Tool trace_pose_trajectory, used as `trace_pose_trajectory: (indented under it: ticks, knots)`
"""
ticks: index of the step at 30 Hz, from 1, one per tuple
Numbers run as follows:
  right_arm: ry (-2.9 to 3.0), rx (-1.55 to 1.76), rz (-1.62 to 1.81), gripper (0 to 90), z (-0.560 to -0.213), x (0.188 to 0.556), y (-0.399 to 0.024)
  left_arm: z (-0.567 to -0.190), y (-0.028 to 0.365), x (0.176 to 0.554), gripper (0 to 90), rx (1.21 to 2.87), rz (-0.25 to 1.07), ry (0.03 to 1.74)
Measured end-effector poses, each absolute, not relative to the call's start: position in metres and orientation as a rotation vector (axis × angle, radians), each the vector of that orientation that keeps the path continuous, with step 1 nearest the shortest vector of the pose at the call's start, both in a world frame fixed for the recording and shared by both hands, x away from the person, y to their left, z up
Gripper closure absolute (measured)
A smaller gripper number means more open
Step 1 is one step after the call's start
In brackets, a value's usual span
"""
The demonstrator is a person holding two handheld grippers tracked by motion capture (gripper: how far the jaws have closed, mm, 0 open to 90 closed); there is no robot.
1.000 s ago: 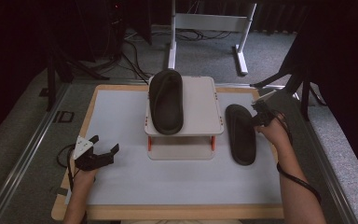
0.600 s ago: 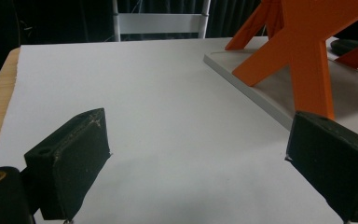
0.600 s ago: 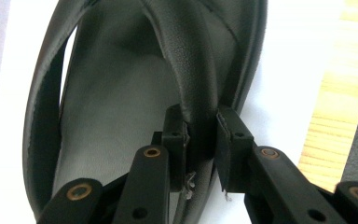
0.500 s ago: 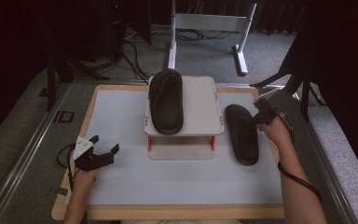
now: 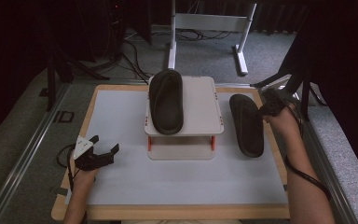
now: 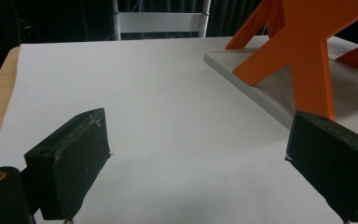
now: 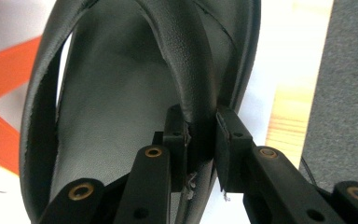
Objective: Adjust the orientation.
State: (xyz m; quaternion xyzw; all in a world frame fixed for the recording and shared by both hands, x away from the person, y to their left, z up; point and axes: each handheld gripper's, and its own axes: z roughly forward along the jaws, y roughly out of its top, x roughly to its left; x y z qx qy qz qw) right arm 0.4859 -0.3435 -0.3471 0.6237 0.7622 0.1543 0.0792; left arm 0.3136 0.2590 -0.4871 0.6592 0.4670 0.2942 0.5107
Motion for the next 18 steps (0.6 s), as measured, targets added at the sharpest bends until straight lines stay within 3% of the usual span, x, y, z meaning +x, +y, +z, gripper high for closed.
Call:
trace_pose_trajectory:
  ticks: [18]
  knots:
    - [2.262,1.784,0.466,77.2,-0.284,0.487,-0.322,-0.487,0.259,0.313,5.6,1.59,0.706,1.122]
